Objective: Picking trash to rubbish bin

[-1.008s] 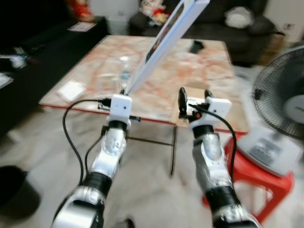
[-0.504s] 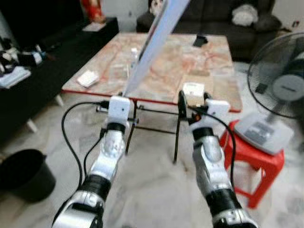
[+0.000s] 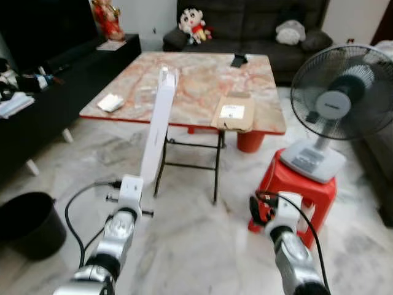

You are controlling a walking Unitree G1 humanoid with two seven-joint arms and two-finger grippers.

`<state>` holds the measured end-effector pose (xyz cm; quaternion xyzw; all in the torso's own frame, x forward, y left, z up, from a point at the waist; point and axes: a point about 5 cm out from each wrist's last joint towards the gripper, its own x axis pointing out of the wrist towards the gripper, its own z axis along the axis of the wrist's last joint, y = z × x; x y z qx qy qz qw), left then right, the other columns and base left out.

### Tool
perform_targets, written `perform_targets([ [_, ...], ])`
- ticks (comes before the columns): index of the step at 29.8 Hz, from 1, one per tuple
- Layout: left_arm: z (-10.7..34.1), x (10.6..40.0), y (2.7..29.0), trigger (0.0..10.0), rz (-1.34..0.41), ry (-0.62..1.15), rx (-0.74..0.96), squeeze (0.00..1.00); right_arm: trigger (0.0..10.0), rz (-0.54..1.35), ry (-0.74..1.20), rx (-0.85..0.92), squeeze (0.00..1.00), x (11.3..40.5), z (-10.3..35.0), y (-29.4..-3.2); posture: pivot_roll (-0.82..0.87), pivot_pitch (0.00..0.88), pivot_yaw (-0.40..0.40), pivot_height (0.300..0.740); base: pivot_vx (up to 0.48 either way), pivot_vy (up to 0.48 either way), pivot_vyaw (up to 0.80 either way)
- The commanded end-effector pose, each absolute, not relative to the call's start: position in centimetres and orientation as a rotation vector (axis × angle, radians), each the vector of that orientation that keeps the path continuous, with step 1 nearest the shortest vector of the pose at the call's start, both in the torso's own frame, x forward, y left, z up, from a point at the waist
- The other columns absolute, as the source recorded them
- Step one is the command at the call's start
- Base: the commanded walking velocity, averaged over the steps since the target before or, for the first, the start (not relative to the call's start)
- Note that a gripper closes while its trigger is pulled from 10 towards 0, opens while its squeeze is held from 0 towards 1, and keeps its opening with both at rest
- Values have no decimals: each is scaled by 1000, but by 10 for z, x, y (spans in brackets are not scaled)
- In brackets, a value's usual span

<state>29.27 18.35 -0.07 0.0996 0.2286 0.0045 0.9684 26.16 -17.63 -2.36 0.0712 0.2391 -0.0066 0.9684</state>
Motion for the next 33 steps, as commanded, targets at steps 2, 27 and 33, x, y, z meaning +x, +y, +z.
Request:
perform_targets([
  [2, -22, 272, 191, 10000, 43, 587, 178, 0, 10000, -17, 661, 127, 0, 231, -51, -180, -99, 29, -8, 740, 0, 0, 0],
  [27, -70, 206, 204, 10000, 98, 900, 154, 0, 10000, -89, 899, 134, 0, 178, -86, -180, -86, 41, -2, 740, 99, 0, 261],
  [33, -70, 206, 205, 10000, 106, 901, 152, 0, 10000, -66, 885, 97, 0, 181, -84, -177, -83, 43, 2, 740, 288, 0, 127],
])
